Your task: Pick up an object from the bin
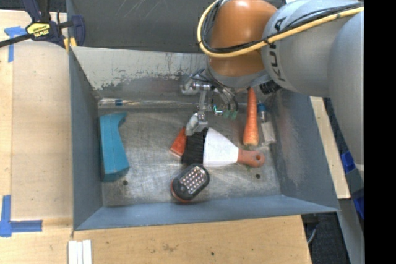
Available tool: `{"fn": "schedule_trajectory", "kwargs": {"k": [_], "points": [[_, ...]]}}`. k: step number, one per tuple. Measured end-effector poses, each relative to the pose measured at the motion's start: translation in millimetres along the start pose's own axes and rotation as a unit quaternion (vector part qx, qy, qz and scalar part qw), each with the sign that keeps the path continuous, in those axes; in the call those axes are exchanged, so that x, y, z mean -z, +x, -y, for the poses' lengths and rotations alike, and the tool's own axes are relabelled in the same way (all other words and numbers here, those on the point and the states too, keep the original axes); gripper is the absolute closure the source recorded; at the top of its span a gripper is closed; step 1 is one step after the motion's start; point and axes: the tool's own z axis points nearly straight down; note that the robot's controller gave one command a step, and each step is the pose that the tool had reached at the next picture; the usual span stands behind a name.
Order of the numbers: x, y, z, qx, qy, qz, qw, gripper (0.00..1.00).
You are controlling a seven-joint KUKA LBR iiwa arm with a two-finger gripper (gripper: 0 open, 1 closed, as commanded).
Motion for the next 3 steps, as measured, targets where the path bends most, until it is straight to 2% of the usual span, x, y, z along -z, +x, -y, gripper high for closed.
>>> {"fn": "schedule_trajectory", "kwargs": {"k": [1, 2, 3], "points": [[5, -1.9, 0, 0.0, 0.0, 0.0039, 1.0, 0.0], [-52, 22.6, 15, 0.217, 0.001, 0.0071, 0.9761, 1.0], [-52, 22.6, 15, 0.217, 0.001, 0.0071, 0.9761, 1.0]]}}
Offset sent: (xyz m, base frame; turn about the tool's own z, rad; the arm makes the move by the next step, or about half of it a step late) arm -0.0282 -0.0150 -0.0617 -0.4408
